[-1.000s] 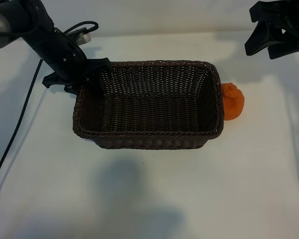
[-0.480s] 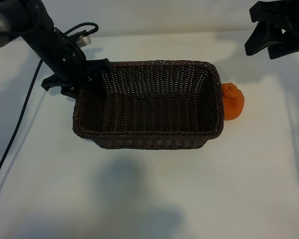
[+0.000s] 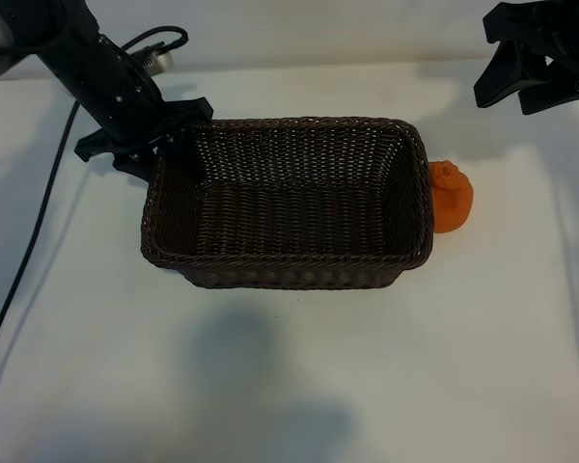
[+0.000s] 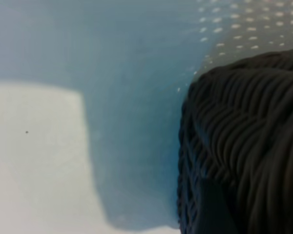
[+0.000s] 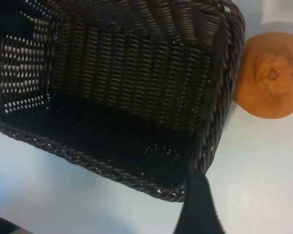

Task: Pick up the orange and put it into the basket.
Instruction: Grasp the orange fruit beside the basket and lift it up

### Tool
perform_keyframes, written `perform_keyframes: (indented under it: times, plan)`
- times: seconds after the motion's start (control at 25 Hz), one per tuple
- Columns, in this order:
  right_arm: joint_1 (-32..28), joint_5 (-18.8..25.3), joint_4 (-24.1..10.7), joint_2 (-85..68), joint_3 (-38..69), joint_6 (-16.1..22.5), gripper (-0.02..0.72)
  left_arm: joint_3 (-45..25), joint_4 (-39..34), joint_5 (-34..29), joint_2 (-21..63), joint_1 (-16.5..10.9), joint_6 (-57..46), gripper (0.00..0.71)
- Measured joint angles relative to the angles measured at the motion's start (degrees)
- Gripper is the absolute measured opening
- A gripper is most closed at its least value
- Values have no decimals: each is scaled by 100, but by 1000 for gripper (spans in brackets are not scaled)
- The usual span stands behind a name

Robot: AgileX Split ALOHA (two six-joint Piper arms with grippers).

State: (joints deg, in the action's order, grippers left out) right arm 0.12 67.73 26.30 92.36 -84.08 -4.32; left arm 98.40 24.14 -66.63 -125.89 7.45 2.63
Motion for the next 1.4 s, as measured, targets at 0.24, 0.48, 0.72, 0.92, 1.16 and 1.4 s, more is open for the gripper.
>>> perform_keyframes:
  times: [0.24, 0.48, 0.72, 0.92, 1.16, 1.4]
  plan:
    - [0, 0, 0, 0, 0, 3, 478, 0, -83, -73, 380, -19, -6, 456]
    - [0, 0, 0, 0, 0, 3, 478, 0, -418, -73, 900, -37, -178, 456]
    - [0, 0, 0, 0, 0, -4, 478, -68, -583, -73, 1344, -45, -213, 456]
    - [0, 0, 0, 0, 0, 1, 478, -114, -597, -73, 1724, -45, -99, 456]
    - [0, 0, 0, 0, 0, 1, 478, -276, -566, -73, 2116, -45, 14, 456]
    - [0, 0, 0, 0, 0, 1, 478, -1042, -287, -73, 2530, -46, 406, 456]
